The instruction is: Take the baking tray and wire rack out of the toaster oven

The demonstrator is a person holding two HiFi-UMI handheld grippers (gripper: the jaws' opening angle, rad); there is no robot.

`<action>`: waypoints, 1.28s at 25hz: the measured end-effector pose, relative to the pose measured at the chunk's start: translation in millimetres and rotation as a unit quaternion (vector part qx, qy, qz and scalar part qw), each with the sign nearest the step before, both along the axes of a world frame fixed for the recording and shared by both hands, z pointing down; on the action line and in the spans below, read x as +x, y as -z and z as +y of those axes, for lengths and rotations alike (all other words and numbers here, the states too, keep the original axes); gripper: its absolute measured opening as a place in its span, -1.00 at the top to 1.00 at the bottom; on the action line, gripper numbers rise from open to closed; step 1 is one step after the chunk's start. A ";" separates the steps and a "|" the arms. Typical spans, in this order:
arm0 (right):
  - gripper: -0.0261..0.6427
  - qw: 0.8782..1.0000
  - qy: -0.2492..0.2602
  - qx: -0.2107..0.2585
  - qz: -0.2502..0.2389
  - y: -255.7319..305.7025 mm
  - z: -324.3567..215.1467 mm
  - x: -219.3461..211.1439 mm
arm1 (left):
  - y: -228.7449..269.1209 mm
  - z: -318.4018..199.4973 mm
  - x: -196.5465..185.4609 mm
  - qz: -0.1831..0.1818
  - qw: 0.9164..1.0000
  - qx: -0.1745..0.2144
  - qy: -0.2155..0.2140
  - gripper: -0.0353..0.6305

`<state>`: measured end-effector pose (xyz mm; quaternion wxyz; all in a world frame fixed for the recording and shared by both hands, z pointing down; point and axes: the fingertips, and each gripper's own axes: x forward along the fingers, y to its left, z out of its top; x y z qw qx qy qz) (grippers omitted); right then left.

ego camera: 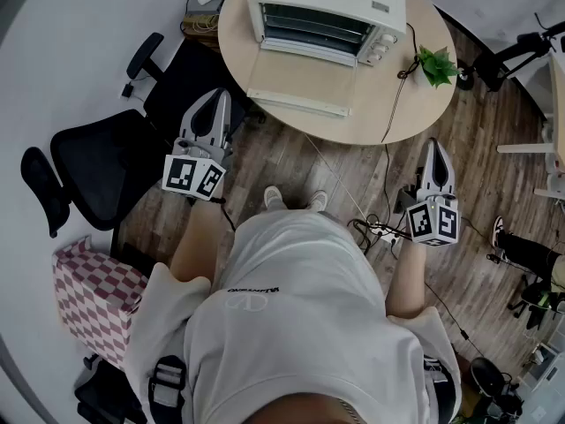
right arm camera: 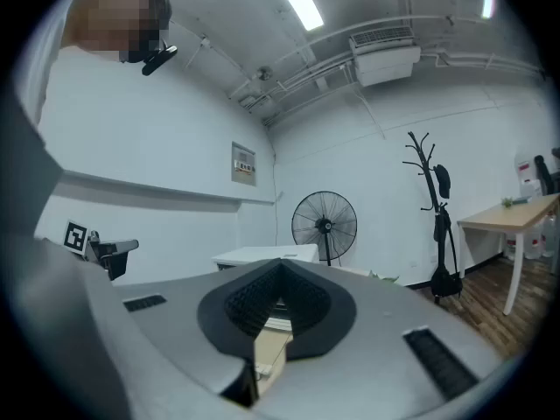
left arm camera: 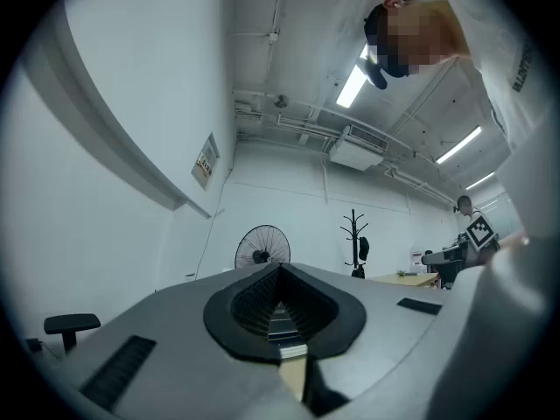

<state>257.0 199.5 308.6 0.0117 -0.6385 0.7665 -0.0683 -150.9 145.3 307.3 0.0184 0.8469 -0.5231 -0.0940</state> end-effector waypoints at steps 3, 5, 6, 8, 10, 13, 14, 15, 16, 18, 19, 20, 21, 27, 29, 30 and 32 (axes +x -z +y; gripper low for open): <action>0.93 1.000 -0.001 -0.001 0.000 -0.5 -1.4 -3.8 | -0.1 -0.5 -1.9 0.002 1.000 0.000 -0.003 0.89; 0.93 1.000 -0.003 -0.002 -0.006 -1.0 -1.5 -5.8 | -0.8 0.0 -3.1 0.003 1.000 -0.001 -0.005 0.89; 0.93 1.000 -0.005 -0.002 -0.011 -1.3 -1.4 -6.7 | -1.5 0.5 -3.8 0.004 1.000 -0.001 -0.007 0.89; 0.93 1.000 -0.009 -0.002 -0.020 -2.3 -1.7 -9.6 | -3.6 1.5 -5.8 0.007 1.000 -0.002 -0.011 0.89; 0.93 1.000 -0.011 -0.007 -0.025 -4.8 -2.3 -14.4 | -5.8 2.2 -8.7 0.010 1.000 -0.003 -0.015 0.89; 0.93 1.000 -0.007 -0.013 -0.021 -7.1 -1.1 -26.8 | -9.6 4.8 -12.4 0.014 1.000 -0.006 -0.026 0.89; 0.93 1.000 -0.004 -0.015 -0.017 -7.8 -0.8 -32.9 | -11.4 6.0 -13.3 0.016 0.999 -0.007 -0.031 0.89; 0.93 1.000 -0.001 -0.016 -0.015 -9.0 -0.8 -39.6 | -13.6 7.3 -14.1 0.017 0.999 -0.009 -0.037 0.89; 0.93 1.000 0.002 -0.018 -0.015 -10.5 -1.0 -46.7 | -16.0 8.5 -14.5 0.019 0.999 -0.011 -0.043 0.89; 0.93 1.000 0.008 -0.021 -0.022 -14.3 -2.7 -60.8 | -20.7 9.3 -13.6 0.023 0.998 -0.016 -0.056 0.89; 0.93 0.999 0.011 -0.023 -0.026 -16.5 -3.9 -67.8 | -23.0 9.0 -12.7 0.024 0.998 -0.018 -0.063 0.89; 0.93 0.999 0.014 -0.024 -0.030 -18.6 -5.0 -74.7 | -25.0 8.6 -11.9 0.024 0.997 -0.020 -0.070 0.89; 0.93 0.999 0.017 -0.025 -0.033 -20.5 -5.9 -81.6 | -26.8 8.3 -11.6 0.024 0.997 -0.021 -0.075 0.89; 0.93 0.998 0.024 -0.035 -0.038 -26.7 -4.5 -106.0 | -32.2 10.8 -8.2 0.034 0.994 -0.028 -0.097 0.89; 0.93 0.998 0.024 -0.036 -0.038 -26.9 -6.8 -108.5 | -32.0 8.9 -5.9 0.037 0.994 -0.028 -0.104 0.89; 0.93 0.998 0.023 -0.036 -0.038 -27.0 -8.0 -109.9 | -31.7 8.1 -5.5 0.038 0.993 -0.027 -0.106 0.89; 0.93 0.998 0.023 -0.038 -0.036 -27.2 -10.2 -112.8 | -30.9 7.5 -5.4 0.040 0.993 -0.026 -0.108 0.89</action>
